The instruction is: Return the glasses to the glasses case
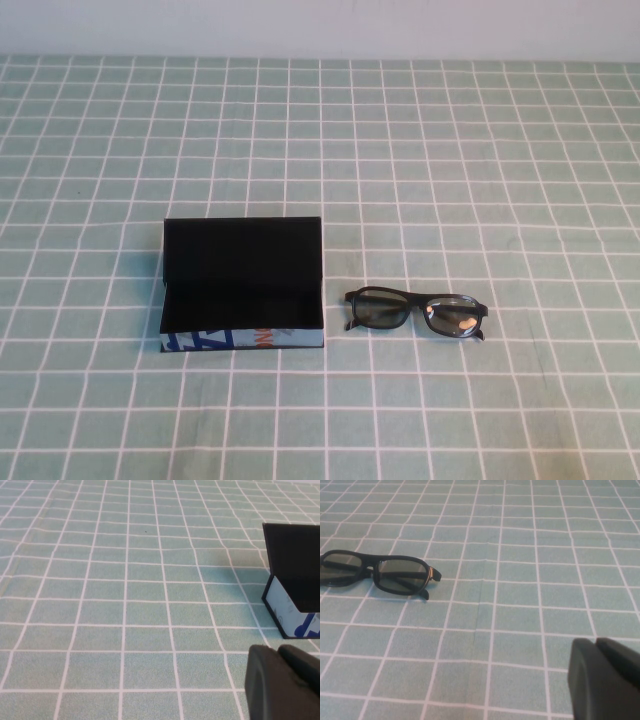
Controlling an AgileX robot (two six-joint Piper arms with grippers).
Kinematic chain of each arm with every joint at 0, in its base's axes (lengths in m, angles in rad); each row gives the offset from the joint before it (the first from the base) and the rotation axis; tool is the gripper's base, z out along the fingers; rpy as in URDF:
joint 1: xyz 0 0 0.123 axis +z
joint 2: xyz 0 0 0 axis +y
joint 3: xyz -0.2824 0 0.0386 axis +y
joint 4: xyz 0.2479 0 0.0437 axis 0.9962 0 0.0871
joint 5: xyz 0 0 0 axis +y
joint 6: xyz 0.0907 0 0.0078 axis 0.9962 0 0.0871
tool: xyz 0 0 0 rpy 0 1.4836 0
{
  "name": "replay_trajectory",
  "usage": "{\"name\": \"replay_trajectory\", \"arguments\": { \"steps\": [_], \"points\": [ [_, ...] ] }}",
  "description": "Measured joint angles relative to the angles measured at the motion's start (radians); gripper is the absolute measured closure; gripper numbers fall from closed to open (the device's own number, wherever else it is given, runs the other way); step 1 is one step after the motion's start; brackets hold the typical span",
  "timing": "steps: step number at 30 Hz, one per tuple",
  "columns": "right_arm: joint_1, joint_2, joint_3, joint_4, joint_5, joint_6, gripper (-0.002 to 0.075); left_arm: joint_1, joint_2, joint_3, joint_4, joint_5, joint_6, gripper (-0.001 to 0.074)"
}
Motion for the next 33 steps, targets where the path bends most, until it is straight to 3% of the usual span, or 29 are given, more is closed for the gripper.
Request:
{"name": "replay_trajectory", "arguments": {
  "steps": [23, 28, 33],
  "points": [
    [0.0, 0.0, 0.002, 0.0, -0.008, 0.0, 0.0737, 0.0, 0.0, 0.001, 0.045, -0.016, 0.006, 0.0733],
    [0.0, 0.0, 0.008, 0.023, -0.106, 0.0, 0.0737, 0.0, 0.0, 0.004, 0.048, -0.095, 0.006, 0.0733],
    [0.0, 0.0, 0.008, 0.119, -0.363, 0.0, 0.0737, 0.0, 0.0, 0.005, 0.05, -0.333, 0.006, 0.0734]
  ]
}}
